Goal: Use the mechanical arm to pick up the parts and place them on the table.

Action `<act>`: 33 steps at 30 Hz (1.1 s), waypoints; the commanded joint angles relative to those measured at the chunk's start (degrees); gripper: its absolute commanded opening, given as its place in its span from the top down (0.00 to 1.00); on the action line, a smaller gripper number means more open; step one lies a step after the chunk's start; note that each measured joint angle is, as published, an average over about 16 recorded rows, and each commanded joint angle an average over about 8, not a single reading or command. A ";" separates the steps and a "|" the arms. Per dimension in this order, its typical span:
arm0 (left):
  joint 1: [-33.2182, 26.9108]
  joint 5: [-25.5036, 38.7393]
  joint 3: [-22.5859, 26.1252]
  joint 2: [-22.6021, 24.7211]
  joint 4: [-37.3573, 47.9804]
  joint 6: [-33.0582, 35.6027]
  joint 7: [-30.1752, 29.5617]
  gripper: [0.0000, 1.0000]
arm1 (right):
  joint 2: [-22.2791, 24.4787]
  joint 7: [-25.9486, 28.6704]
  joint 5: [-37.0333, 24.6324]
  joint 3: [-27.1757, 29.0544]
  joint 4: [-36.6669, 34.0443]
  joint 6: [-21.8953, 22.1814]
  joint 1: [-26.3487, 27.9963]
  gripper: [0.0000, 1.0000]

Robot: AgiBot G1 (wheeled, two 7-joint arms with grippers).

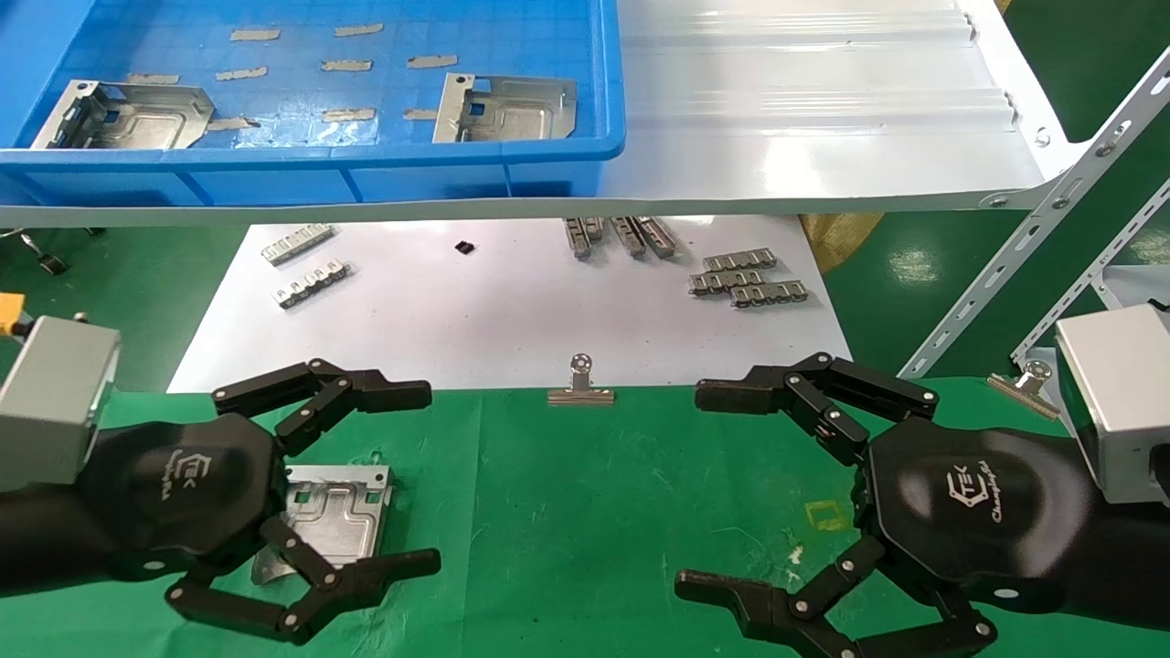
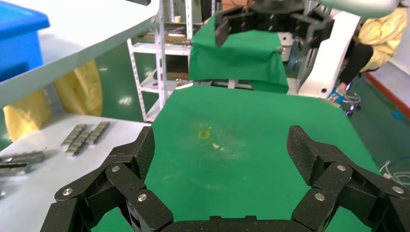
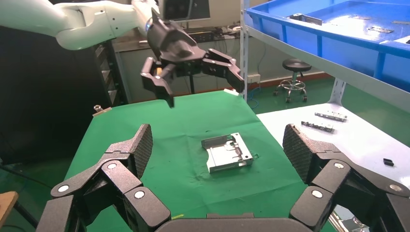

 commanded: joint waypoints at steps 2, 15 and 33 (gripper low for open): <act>1.50 -0.77 -1.66 -0.52 -2.54 -0.33 -1.60 0.00 | 0.00 0.00 0.00 0.00 0.00 0.00 0.00 0.00; 5.57 -2.94 -6.20 -1.94 -9.41 -1.20 -5.56 0.00 | 0.01 -0.01 0.01 0.01 -0.01 0.02 -0.01 0.00; 4.84 -2.55 -5.37 -1.70 -8.17 -1.09 -5.07 0.00 | 0.01 -0.01 0.01 0.00 -0.01 0.02 -0.01 0.00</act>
